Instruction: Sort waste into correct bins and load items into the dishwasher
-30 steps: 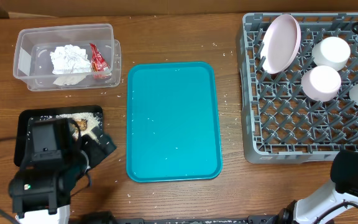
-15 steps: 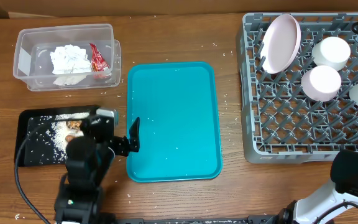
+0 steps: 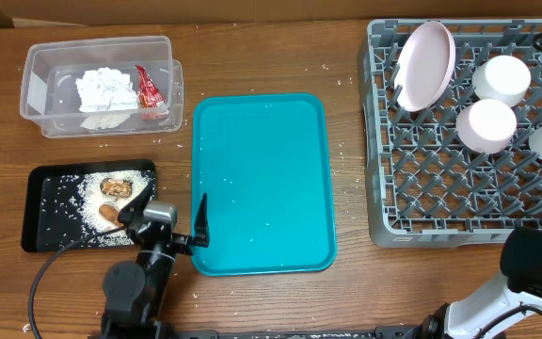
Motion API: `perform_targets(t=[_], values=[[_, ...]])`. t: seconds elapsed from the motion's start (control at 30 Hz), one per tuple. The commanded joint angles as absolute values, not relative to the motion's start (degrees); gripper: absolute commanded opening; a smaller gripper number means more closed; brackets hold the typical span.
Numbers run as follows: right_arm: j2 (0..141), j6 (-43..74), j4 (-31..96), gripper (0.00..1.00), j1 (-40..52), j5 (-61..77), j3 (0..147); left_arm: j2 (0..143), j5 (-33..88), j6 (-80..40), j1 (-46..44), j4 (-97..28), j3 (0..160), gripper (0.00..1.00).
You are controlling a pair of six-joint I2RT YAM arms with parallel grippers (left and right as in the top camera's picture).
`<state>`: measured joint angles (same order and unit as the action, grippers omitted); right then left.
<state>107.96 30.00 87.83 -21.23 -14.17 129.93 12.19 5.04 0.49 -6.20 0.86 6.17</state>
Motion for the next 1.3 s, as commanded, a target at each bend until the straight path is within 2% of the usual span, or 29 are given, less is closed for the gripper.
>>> perform_targets(t=[0.0, 0.2, 1.27], values=[[107.81, 30.26, 87.53, 1.00, -21.23, -14.74, 129.75, 7.22, 3.40, 1.76, -6.28, 0.95, 2.74, 1.00], [107.81, 30.26, 87.55, 1.00, -21.23, -14.74, 129.75, -0.03, 4.16, 1.69, -4.86, -2.81, 0.27, 1.00], [107.81, 30.26, 87.55, 1.00, -21.23, -14.74, 129.75, 0.25, 4.47, 1.54, -3.77, -4.05, 0.27, 1.00]])
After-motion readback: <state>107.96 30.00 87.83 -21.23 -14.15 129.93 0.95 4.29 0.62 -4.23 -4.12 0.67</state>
